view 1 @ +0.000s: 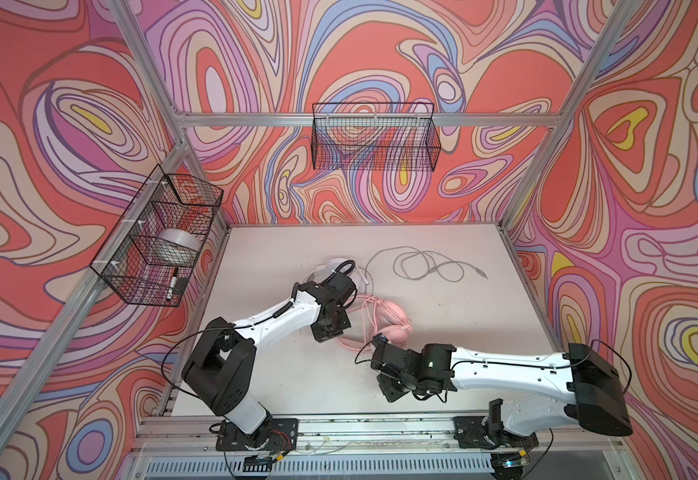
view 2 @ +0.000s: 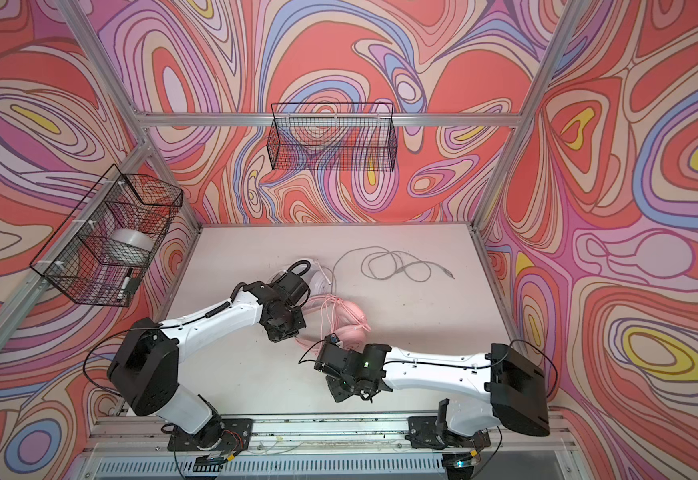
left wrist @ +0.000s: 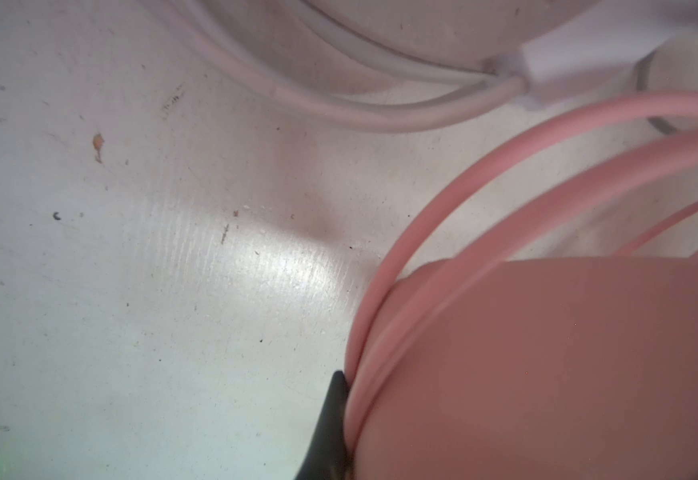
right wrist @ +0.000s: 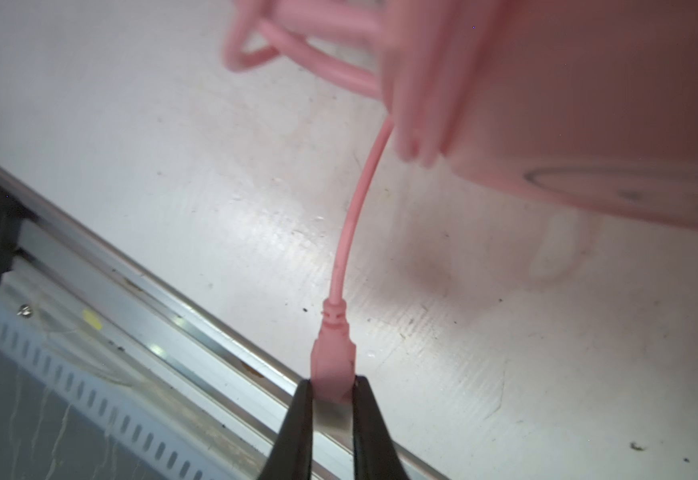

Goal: Wrap the headphones

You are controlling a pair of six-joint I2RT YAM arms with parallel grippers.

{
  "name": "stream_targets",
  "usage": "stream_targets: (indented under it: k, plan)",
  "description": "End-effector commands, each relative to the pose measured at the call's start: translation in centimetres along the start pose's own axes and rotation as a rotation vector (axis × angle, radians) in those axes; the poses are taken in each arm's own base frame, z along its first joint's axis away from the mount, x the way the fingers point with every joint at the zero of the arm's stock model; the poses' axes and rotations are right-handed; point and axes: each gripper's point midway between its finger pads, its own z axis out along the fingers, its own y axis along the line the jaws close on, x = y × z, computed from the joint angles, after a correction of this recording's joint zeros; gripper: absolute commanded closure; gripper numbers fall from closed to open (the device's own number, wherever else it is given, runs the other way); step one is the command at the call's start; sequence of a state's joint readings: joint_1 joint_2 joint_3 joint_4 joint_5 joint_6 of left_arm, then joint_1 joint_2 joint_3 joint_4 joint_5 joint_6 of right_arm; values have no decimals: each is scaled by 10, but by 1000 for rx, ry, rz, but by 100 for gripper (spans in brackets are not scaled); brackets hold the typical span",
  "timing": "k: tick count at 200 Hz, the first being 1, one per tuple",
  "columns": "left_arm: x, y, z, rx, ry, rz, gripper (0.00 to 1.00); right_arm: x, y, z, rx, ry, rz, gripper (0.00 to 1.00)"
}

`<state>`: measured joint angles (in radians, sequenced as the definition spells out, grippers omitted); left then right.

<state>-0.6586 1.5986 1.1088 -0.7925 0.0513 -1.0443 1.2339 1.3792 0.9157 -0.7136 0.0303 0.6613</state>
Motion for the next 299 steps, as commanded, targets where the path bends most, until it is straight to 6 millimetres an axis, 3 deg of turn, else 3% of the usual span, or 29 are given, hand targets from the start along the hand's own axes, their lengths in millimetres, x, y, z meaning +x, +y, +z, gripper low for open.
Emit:
stream_targets:
  k: [1, 32, 76, 157, 265, 299]
  plan:
    - [-4, -22, -14, 75, -18, -15, 100, -4, 18, -13, -67, 13, -163, 100]
    - [-3, -25, -16, 76, -17, -6, 100, -22, 32, -20, -105, -45, -149, 100]
    - [4, -19, -15, 68, -4, -1, 100, -51, 37, -33, -153, -182, -20, 100]
    - [17, -15, -12, 61, 18, 17, 100, -93, 1, -45, -179, -283, 196, 100]
    - [28, -16, -8, 47, 40, 43, 100, -124, -24, -23, -139, -303, 424, 100]
    - [31, -16, -6, 44, 48, 42, 100, -129, -25, -14, -118, -282, 459, 86]
